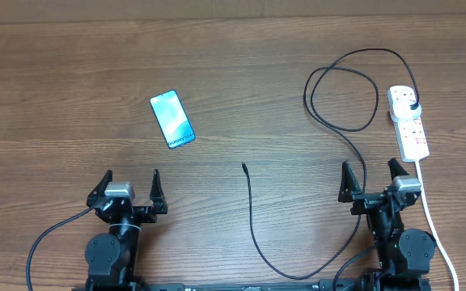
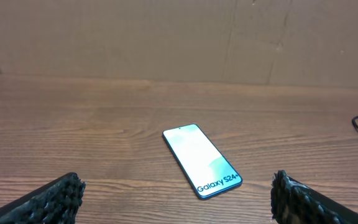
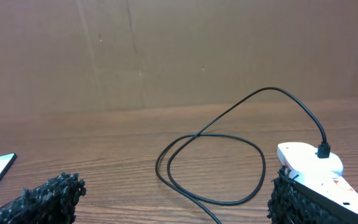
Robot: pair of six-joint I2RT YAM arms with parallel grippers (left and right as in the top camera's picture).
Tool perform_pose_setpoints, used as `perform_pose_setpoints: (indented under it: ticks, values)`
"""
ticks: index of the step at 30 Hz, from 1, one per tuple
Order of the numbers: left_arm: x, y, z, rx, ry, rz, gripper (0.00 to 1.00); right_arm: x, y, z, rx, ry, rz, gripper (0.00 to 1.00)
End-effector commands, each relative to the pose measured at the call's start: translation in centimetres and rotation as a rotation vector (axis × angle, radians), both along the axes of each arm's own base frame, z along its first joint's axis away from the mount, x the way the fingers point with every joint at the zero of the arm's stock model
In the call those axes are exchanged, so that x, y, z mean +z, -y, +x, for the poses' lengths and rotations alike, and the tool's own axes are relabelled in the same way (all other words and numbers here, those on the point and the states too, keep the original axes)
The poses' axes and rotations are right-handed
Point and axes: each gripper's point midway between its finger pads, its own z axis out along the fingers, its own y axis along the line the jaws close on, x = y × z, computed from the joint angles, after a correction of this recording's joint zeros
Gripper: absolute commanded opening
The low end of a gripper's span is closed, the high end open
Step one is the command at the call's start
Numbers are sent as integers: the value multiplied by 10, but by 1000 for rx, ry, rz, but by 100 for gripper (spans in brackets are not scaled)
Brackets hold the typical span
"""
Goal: Plug charger to phone and switch on socket
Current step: 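Reach the left gripper forward over the blue phone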
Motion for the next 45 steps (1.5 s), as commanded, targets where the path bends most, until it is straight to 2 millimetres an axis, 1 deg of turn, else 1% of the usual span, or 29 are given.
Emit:
perform_pose_setpoints:
  ticks: [1, 7, 12, 14, 20, 25, 28, 30, 31, 35, 37, 40, 43, 45]
  values:
    - [22, 0, -1, -5, 28, -17, 100, -2, 1, 0, -6, 2, 4, 100]
    - [42, 1, 4, -7, 1, -16, 100, -2, 1, 0, -6, 1, 4, 100]
    - [61, 2, 16, -7, -40, -21, 100, -2, 1, 0, -6, 1, 4, 100]
    - [69, -1, 23, 14, -70, -63, 100, -2, 1, 0, -6, 2, 4, 100]
    - [95, -2, 50, 45, -219, -119, 100, -2, 1, 0, -6, 2, 4, 100]
    - [123, 0, 80, 51, -346, -124, 100, -2, 1, 0, -6, 2, 4, 100]
    - [140, 8, 97, 11, -386, -134, 99, -2, 1, 0, -6, 1, 4, 100]
    - [153, 18, 108, -44, -390, -151, 100, -2, 1, 0, -6, 2, 4, 100]
    - [155, 23, 110, -69, -395, -158, 100, -2, 1, 0, -6, 2, 4, 100]
    - [149, 36, 112, -137, -433, -182, 100, -2, 1, 0, -6, 1, 4, 100]
    - [146, 38, 116, -148, -441, -186, 100, -2, 1, 0, -6, 1, 4, 100]
    - [138, 37, 119, -135, -471, -206, 100, -2, 1, 0, -6, 1, 4, 100]
    - [122, 30, 120, -53, -568, -273, 100, -2, 1, 0, -6, 2, 4, 100]
    - [113, 28, 123, -19, -645, -285, 100, -2, 1, 0, -6, 1, 4, 100]
